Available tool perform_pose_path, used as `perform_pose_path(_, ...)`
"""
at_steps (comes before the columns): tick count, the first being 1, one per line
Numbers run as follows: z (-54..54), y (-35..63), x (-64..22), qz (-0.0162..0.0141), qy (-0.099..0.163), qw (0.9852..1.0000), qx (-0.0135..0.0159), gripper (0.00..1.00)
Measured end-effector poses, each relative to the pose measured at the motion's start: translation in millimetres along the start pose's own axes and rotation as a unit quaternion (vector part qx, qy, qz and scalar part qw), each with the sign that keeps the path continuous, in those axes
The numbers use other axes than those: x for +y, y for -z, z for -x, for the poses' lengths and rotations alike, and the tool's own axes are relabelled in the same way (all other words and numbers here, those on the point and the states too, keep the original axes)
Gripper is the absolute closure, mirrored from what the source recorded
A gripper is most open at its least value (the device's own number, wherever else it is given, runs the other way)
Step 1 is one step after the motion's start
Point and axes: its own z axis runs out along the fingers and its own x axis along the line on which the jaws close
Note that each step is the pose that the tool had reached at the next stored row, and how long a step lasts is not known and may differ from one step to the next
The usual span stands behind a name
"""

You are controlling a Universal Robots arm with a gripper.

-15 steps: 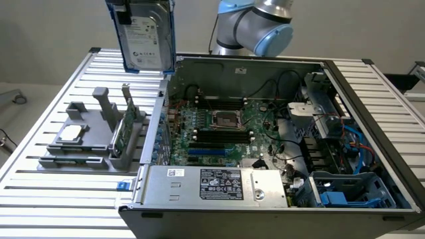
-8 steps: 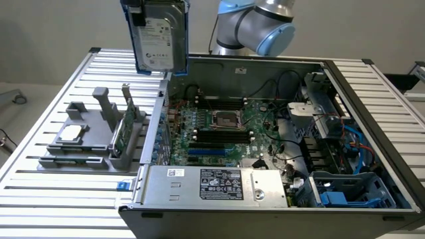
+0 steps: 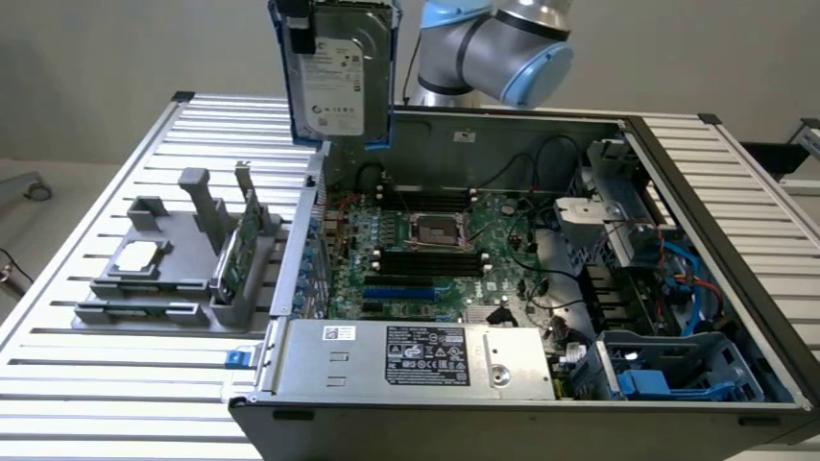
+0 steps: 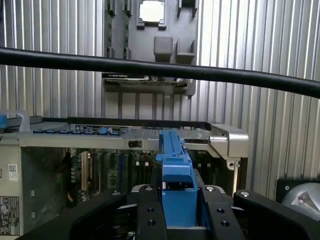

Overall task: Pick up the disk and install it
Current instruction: 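Pick up the disk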

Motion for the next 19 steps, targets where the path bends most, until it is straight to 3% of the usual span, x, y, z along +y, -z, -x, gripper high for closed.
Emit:
perform_pose_path(7, -10.9, 2.7, -21.0, 0.0012, 0.000, 1.0000, -0.0014, 0.68)
perform_pose_path(19, -31.7, 3.2, -52.2, 0.0010, 0.000, 0.9999, -0.0102, 0.68)
